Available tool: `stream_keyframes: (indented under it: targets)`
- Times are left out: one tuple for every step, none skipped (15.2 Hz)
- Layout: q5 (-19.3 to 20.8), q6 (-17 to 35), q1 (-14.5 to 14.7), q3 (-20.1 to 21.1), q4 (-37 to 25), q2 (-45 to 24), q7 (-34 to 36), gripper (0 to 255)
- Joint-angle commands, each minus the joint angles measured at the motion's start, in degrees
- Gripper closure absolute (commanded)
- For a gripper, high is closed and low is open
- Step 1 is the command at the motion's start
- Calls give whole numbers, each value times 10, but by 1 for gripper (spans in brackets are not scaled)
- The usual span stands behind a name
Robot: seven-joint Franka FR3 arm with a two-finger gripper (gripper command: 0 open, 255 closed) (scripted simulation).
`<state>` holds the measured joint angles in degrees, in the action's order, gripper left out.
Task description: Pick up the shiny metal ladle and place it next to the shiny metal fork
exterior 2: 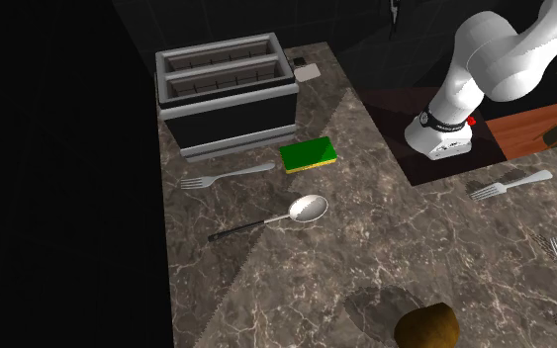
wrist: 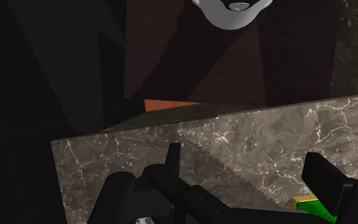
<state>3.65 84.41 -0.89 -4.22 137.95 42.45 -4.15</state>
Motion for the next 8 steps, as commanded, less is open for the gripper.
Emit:
stream_keyframes:
  targets:
    - [0,0,0,0,0,0,0,0]
    - [-8,15,5,6,2,-11,6,0]
    - [-16,30,10,12,3,-23,13,0]
    - [-23,45,16,18,4,-35,19,0]
    - [-31,60,21,25,3,-48,24,0]
    - [-38,74,26,31,3,-61,30,0]
    - [-44,89,31,37,1,-75,35,0]
    - [-51,103,36,43,-1,-89,41,0]
